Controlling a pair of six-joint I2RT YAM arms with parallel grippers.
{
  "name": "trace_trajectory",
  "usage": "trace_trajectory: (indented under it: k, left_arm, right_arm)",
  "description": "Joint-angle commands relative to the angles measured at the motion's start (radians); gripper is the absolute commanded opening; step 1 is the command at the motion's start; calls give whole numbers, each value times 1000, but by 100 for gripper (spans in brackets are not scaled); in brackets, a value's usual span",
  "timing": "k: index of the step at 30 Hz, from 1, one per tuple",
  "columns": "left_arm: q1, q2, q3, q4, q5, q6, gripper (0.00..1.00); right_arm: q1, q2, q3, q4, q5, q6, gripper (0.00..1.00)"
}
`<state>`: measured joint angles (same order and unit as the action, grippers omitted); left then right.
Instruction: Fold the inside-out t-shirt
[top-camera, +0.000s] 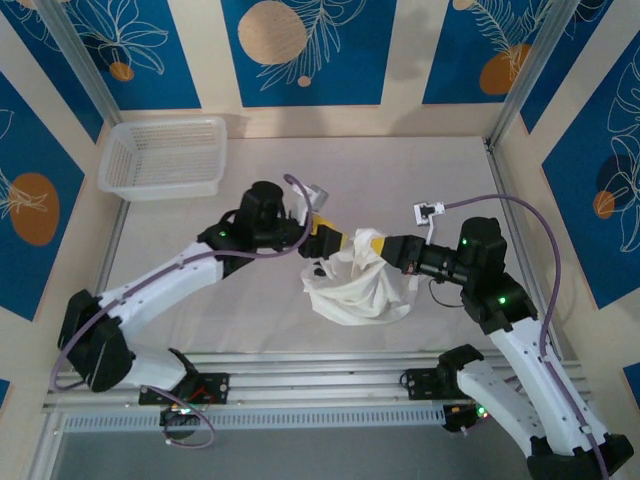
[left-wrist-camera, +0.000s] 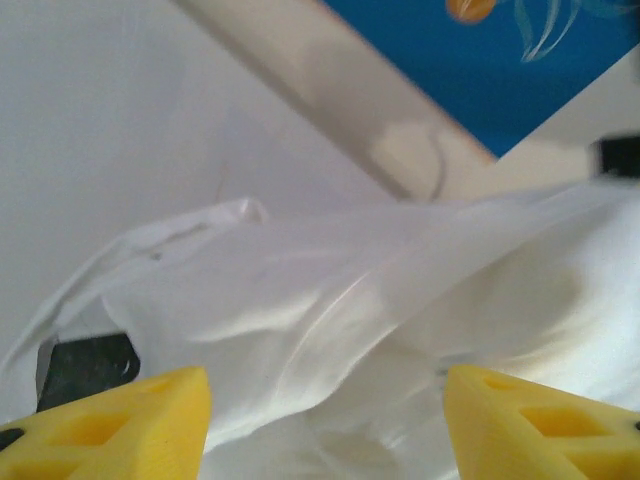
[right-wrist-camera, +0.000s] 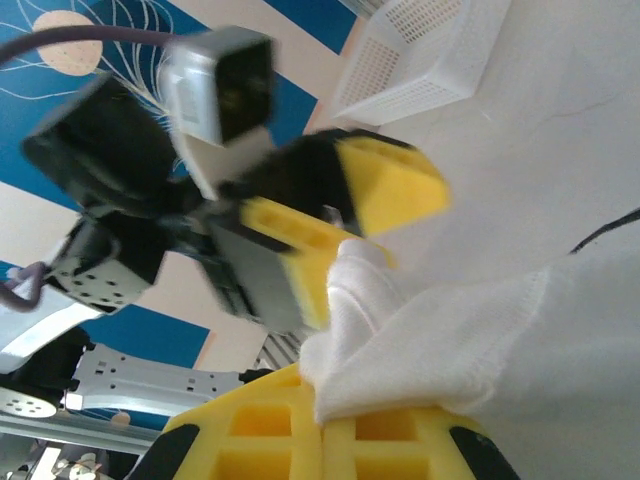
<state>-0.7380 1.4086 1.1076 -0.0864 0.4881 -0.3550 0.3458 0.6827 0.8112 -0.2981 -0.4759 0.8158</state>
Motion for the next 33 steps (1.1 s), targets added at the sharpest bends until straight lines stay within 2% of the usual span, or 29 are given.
trace_trajectory:
  k: [1, 4, 7, 9, 10, 11, 13, 14, 15, 19, 21, 24, 28, 32, 33]
  left_arm:
    - [-20, 96, 29, -78, 3, 63, 63]
    - [-100, 195, 124, -139, -10, 102, 66]
    - [-131, 267, 164, -159, -135, 84, 77]
    - [-128, 290, 165, -148, -225, 54, 76]
    - [-125, 297, 170, -152, -271, 45, 70]
    - [-122, 298, 175, -155, -306, 40, 58]
    - [-102, 275, 165, -140, -306, 20, 22]
    - [-86, 250, 158, -126, -276, -5, 8]
    - [-64, 227, 150, -109, -232, -37, 0]
    - [58, 109, 95, 46, 36, -245, 0]
    - [75, 70, 103, 46, 94, -254, 0]
    - [75, 40, 128, -44, 104, -205, 0]
    - [75, 35, 102, -69, 129, -180, 0]
    - [74, 36, 68, -30, 168, -207, 0]
    - [74, 35, 65, -23, 175, -210, 0]
  right_arm:
    - [-2, -11, 0, 62, -79, 22, 0]
    - [-3, -11, -5, 61, -91, 22, 0]
    - [-2, -16, -15, 53, -89, 24, 0]
    - [-4, -27, -26, 51, -83, 30, 0]
    - [-4, -36, -31, 45, -78, 30, 0]
    - [-5, -45, -34, 30, -68, 26, 0]
    - [-11, -64, -37, -29, -23, 5, 0]
    - [-14, -78, -42, -77, 19, -17, 0]
    - [-14, -90, -52, -120, 60, -42, 0]
    - [-14, -149, -257, -190, 233, -185, 0]
    - [-17, -153, -358, -177, 275, -189, 0]
    - [-18, -140, -409, -148, 227, -161, 2]
    - [-17, -140, -333, -177, 239, -151, 32]
    - [22, -105, -263, -82, 110, -182, 45]
    - [48, -82, -244, -69, 124, -201, 50]
